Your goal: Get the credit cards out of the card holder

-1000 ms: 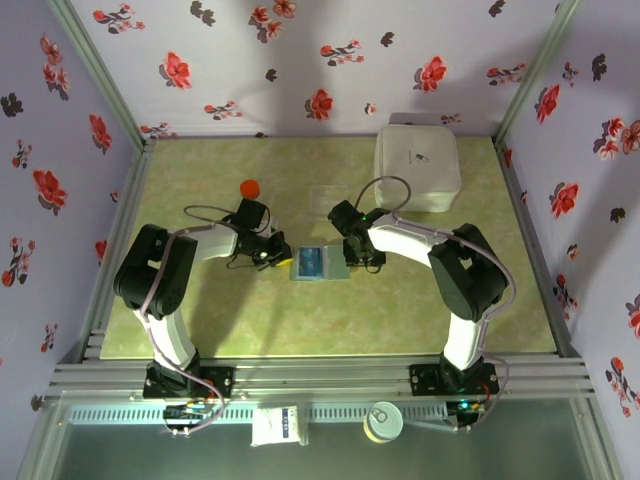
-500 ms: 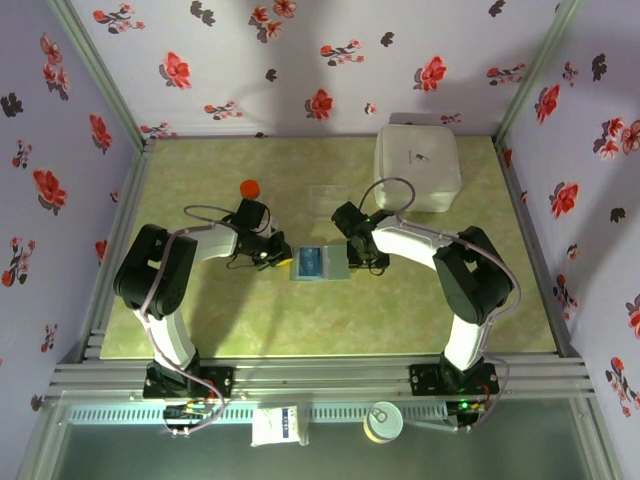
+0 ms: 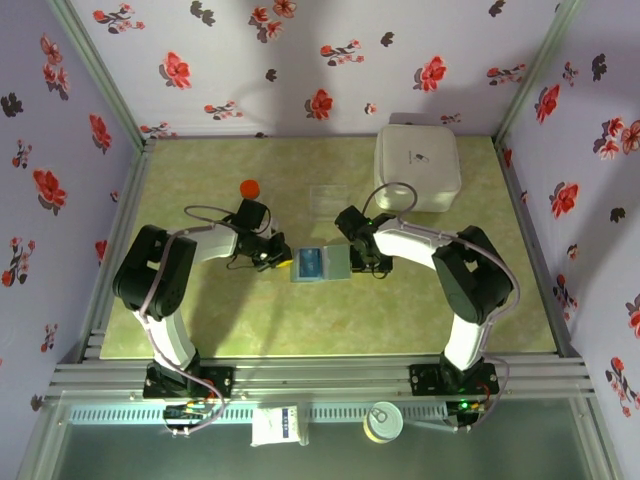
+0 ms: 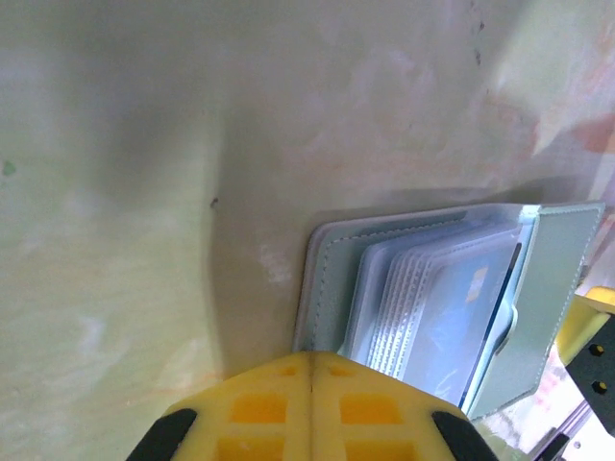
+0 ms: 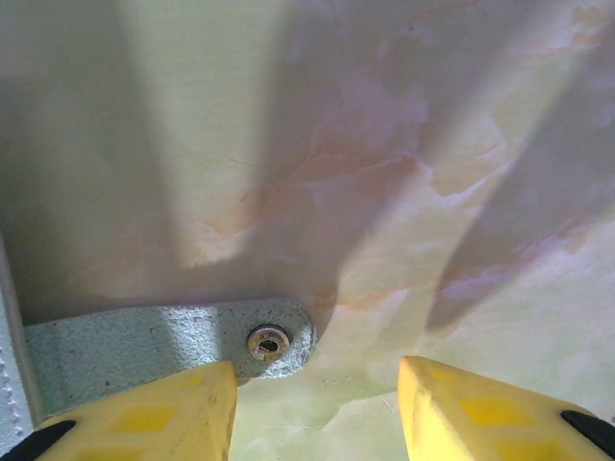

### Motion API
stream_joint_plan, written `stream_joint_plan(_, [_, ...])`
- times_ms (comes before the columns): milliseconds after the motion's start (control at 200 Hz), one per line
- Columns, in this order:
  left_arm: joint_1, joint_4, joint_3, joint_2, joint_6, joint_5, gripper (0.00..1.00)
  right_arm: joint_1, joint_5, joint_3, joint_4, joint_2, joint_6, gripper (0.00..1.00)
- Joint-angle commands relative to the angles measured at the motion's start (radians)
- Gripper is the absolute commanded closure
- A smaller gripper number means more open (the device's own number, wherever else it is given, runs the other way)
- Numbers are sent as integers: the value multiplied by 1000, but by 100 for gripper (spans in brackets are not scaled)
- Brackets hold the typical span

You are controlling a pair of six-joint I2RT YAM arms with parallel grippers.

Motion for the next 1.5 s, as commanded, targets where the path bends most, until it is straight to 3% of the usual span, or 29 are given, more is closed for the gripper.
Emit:
stream_joint_plan(0, [-8, -47, 2, -41, -12, -7, 100, -8, -32, 16, -4, -80, 4, 52])
stream_joint_plan(360, [-3, -77, 40, -94, 1, 1, 91, 4, -132, 126, -26, -154, 29, 53])
stream_joint_plan(530, [-32, -74, 49, -106, -13, 1, 90, 16, -322, 127, 133, -123, 54, 55])
stream_joint_plan(640, [-62, -49, 43, -93, -34, -8, 95, 17, -433, 96, 256, -87, 67, 57])
stream_joint_plan(850, [-84, -24, 34, -49, -39, -8, 97, 14, -566, 73, 398, -7, 67, 62])
stream_joint_plan(1135, [-84, -45, 27, -3, -13, -24, 98, 3, -643, 68, 433, 89, 87, 67])
stream_joint_plan(1495, [-73, -73, 29, -3, -1, -52, 100, -1, -634, 69, 411, 144, 86, 73])
